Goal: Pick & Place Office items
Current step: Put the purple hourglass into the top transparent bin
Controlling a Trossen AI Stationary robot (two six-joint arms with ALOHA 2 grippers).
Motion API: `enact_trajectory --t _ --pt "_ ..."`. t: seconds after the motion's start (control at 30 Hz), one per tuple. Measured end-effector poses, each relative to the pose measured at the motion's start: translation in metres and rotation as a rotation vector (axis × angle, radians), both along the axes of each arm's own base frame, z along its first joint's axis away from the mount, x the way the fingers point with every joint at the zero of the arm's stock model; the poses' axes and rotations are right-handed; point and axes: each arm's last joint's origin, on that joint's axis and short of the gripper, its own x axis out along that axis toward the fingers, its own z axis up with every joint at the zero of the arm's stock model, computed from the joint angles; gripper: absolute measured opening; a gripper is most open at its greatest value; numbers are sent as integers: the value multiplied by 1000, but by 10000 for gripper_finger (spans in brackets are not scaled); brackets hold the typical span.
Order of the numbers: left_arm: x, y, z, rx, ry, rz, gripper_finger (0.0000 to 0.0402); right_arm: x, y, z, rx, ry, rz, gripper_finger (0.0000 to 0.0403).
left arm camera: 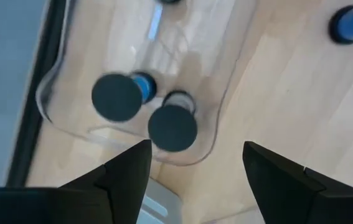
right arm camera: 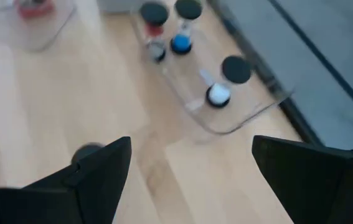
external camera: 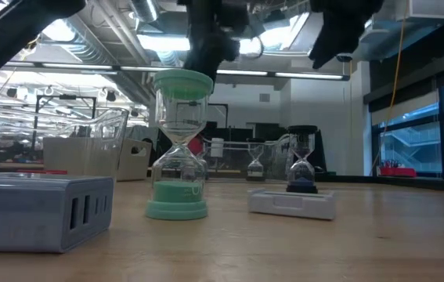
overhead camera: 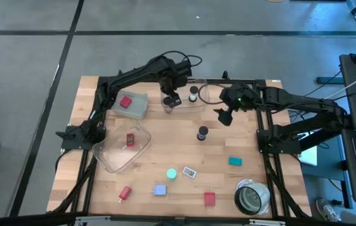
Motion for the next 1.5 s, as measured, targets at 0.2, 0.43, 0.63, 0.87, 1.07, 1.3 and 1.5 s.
enact_trajectory --t 0.2,0.43,0.63,0.87,1.07,1.3,1.5 --pt "-3 -31 28 120 -64 -43 220 1 17 -21 1 66 111 339" --pt "-25 -69 64 252 -86 -11 197 7 35 -53 -11 53 202 339" --pt "-52 -96 77 339 -84 12 190 14 46 -64 38 -56 305 339" --pt "-101 -120 48 419 -101 53 181 19 50 -70 67 -136 338 339" --pt "-128 -124 10 389 -330 59 174 22 50 -90 74 -156 321 339" --pt "-143 -126 -20 418 -529 71 173 29 45 -107 48 -100 240 339" --pt "-144 -126 -38 415 -538 78 173 41 43 -130 27 3 255 339"
